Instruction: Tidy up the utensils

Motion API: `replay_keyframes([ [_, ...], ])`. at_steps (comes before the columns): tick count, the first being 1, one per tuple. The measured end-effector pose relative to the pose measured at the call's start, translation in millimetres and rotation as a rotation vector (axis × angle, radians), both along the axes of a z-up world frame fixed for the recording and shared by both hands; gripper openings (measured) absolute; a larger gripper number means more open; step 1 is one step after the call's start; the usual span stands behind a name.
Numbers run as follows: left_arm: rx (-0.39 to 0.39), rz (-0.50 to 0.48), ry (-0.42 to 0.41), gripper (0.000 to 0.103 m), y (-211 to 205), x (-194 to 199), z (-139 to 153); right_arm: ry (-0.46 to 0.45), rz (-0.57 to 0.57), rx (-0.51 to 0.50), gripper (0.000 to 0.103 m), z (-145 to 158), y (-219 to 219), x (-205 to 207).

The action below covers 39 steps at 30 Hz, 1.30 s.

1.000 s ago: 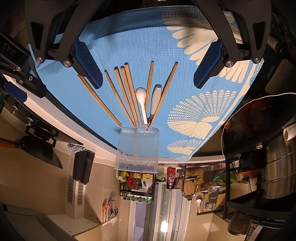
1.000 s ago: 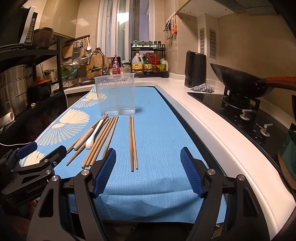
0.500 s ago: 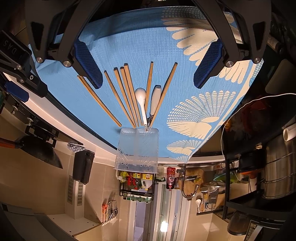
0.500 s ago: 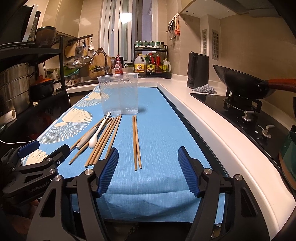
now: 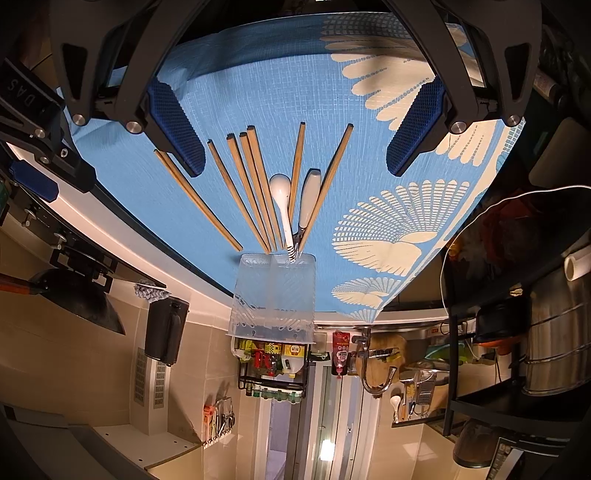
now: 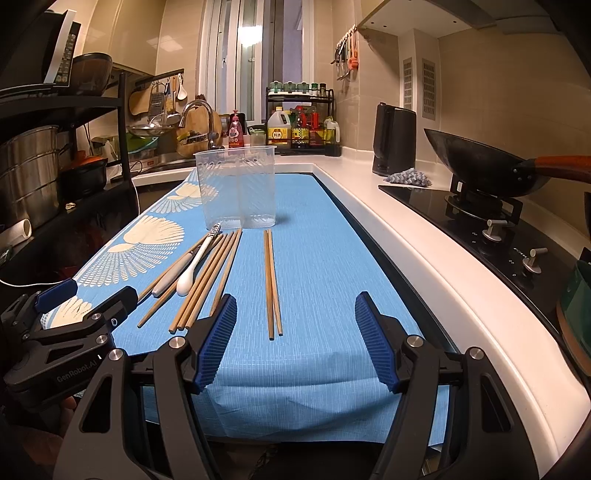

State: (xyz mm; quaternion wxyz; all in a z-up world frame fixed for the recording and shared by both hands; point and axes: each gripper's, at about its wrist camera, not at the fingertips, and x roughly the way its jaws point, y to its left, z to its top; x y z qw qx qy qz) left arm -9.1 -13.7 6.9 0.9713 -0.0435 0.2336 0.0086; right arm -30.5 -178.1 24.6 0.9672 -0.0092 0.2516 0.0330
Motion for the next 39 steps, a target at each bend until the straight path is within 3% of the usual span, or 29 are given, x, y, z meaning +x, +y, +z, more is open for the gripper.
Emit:
replay_keyframes([
  [11, 0.000, 0.000, -0.002, 0.096, -0.4, -0.2, 0.7, -0.025, -0.020, 0.001, 0.063, 1.6, -1.4, -1.5],
  [22, 0.002, -0.009, -0.007, 0.095, -2.1, -1.4, 0.8, -0.004, 0.036, 0.026, 0.059, -0.3, 4.6, 2.9],
  [24, 0.000, -0.013, -0.008, 0.092, -1.8, -2.2, 0.2, 0.014, 0.039, 0.032, 0.054, -4.0, 4.5, 7.9],
  [25, 0.000, -0.014, -0.007, 0.091, -1.6, -1.9, -0.5, 0.026, 0.041, 0.036, 0.047, -6.6, 3.7, 11.9],
  [29, -0.012, -0.019, 0.006, 0.076, 3.1, 0.6, -7.1, 0.078, 0.056, 0.049, 0.028, -20.3, 1.6, 32.2],
  [39, -0.057, -0.034, 0.051, 0.023, 22.7, 13.1, -29.8, 0.192, 0.083, 0.051, 0.027, -59.6, 3.6, 76.0],
])
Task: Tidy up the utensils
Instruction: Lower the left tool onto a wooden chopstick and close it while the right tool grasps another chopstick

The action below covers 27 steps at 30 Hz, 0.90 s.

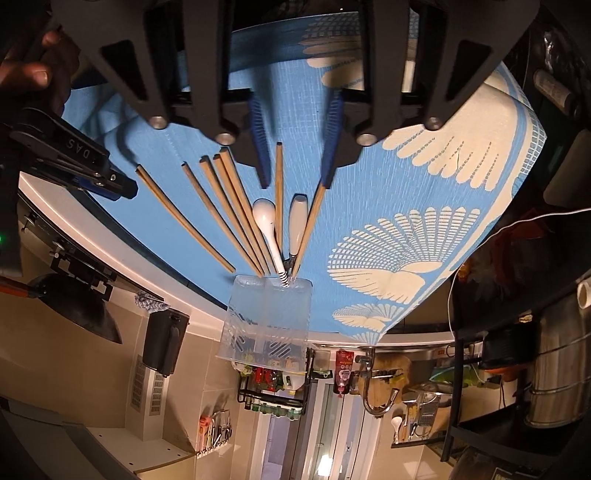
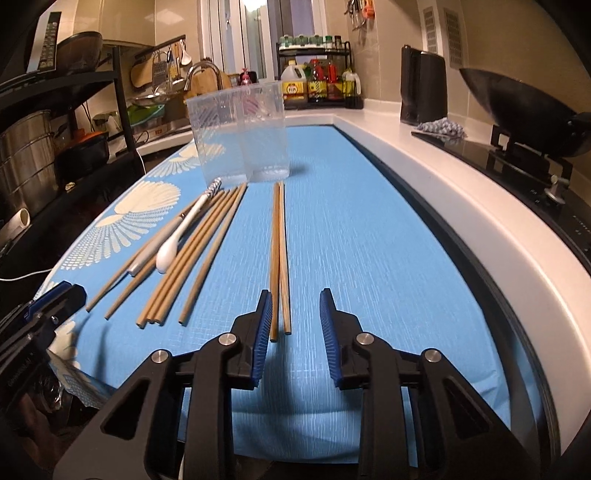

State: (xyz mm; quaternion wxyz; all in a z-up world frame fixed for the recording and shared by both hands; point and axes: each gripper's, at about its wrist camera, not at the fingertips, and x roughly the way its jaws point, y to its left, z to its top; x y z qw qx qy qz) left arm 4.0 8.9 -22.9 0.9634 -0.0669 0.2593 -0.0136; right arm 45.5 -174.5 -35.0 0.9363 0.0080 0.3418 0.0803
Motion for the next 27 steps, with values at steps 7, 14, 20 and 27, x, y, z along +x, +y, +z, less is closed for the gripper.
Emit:
replay_keyframes([
  [7, 0.007, 0.021, 0.003, 0.017, 4.0, 10.9, -7.6, 0.018, 0.018, -0.005, 0.027, -7.9, -1.4, 6.4],
  [14, 0.026, 0.043, 0.033, 0.017, 7.0, 24.1, -18.5, 0.015, 0.039, 0.000, 0.026, -11.5, -7.3, 6.0],
  [20, 0.043, 0.041, 0.044, 0.017, 5.0, 28.6, -24.1, 0.000, 0.066, -0.016, 0.016, -12.4, -3.6, 6.3],
  [27, 0.070, 0.046, 0.027, 0.017, 3.1, 35.0, -25.3, -0.027, 0.098, -0.040, 0.004, -13.5, 3.1, 6.8],
])
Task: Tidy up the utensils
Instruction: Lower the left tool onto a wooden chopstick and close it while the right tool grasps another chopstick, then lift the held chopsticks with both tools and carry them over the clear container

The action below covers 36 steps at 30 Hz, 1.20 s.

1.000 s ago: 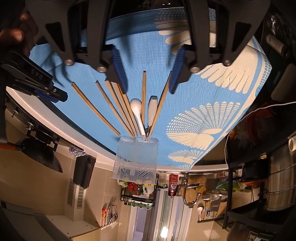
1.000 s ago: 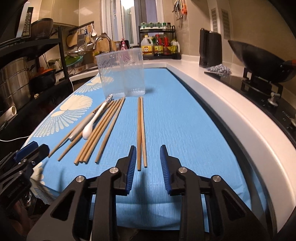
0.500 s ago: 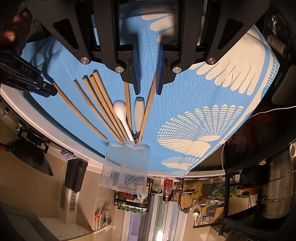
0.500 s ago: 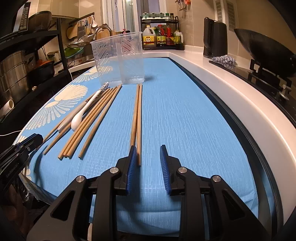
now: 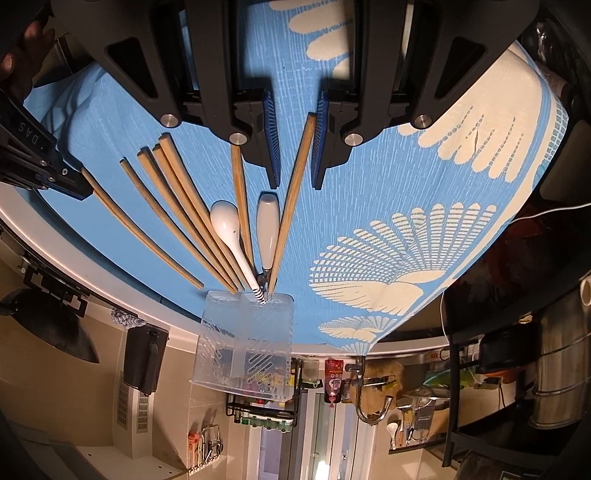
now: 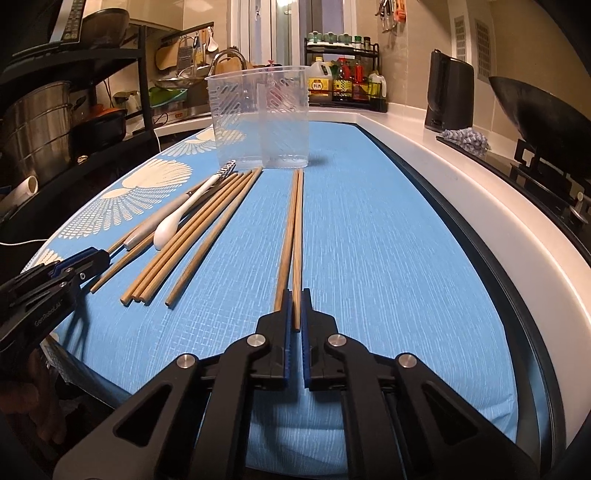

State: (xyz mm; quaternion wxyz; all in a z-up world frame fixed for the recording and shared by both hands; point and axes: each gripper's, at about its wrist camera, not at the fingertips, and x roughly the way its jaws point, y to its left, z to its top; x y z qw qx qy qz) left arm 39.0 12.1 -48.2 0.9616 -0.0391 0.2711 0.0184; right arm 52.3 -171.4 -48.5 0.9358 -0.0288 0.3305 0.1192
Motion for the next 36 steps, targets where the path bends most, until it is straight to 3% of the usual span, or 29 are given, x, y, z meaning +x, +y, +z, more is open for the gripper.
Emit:
replay_keyframes([
  [5, 0.022, -0.002, -0.010, 0.006, 0.1, 1.1, -0.9, 0.002, -0.006, 0.005, 0.004, 0.3, -2.3, 0.1],
  [13, 0.029, 0.010, -0.008, 0.006, 16.3, -7.7, -0.1, 0.010, -0.094, 0.006, 0.005, 4.3, -19.4, 1.3],
  [36, 0.043, 0.029, -0.037, 0.006, 15.4, -8.6, -2.2, 0.004, -0.065, -0.002, 0.008, -1.0, -15.8, 4.5],
])
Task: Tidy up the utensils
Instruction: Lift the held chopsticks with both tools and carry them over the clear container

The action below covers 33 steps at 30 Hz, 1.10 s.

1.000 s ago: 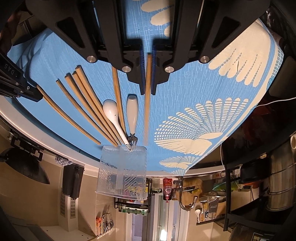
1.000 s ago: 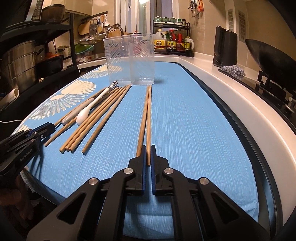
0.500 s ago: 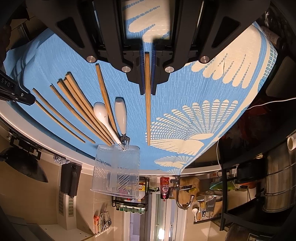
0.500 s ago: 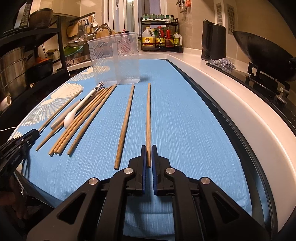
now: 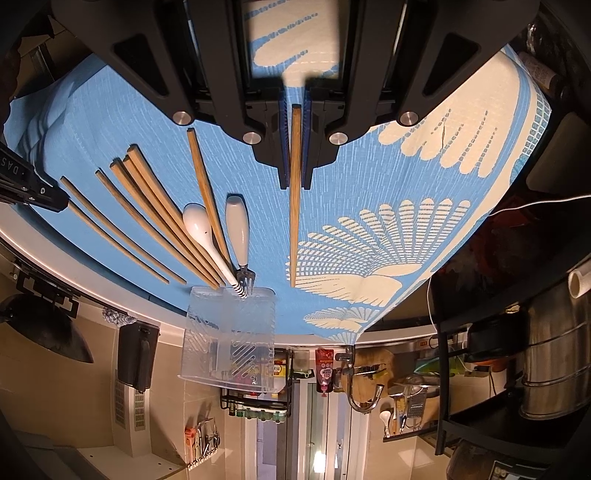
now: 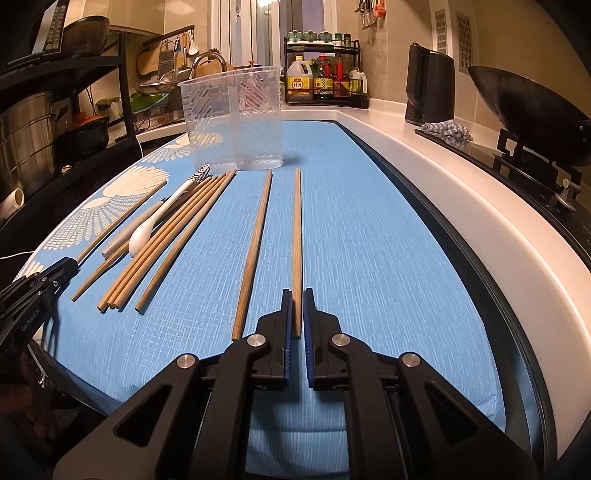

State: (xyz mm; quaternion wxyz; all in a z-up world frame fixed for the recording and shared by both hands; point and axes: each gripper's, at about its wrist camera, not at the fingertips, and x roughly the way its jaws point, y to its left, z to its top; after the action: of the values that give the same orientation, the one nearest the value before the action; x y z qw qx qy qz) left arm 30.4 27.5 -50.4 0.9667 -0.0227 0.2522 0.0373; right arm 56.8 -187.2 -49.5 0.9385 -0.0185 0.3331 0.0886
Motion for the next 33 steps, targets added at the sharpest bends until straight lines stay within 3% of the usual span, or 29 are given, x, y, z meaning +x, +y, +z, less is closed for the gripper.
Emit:
replay_keyframes([
  [9, 0.007, -0.003, -0.013, 0.006, -0.8, -4.4, 4.3, -0.006, 0.013, 0.013, 0.005, 8.3, 0.4, 3.4],
  [22, -0.002, -0.028, -0.150, 0.006, 10.4, -21.7, 65.7, -0.171, 0.029, 0.031, 0.005, 89.0, -2.2, -17.8],
  [33, -0.018, -0.058, -0.193, 0.006, 29.0, 7.5, 118.3, -0.242, 0.034, 0.066, 0.005, 149.1, -3.0, 4.6],
])
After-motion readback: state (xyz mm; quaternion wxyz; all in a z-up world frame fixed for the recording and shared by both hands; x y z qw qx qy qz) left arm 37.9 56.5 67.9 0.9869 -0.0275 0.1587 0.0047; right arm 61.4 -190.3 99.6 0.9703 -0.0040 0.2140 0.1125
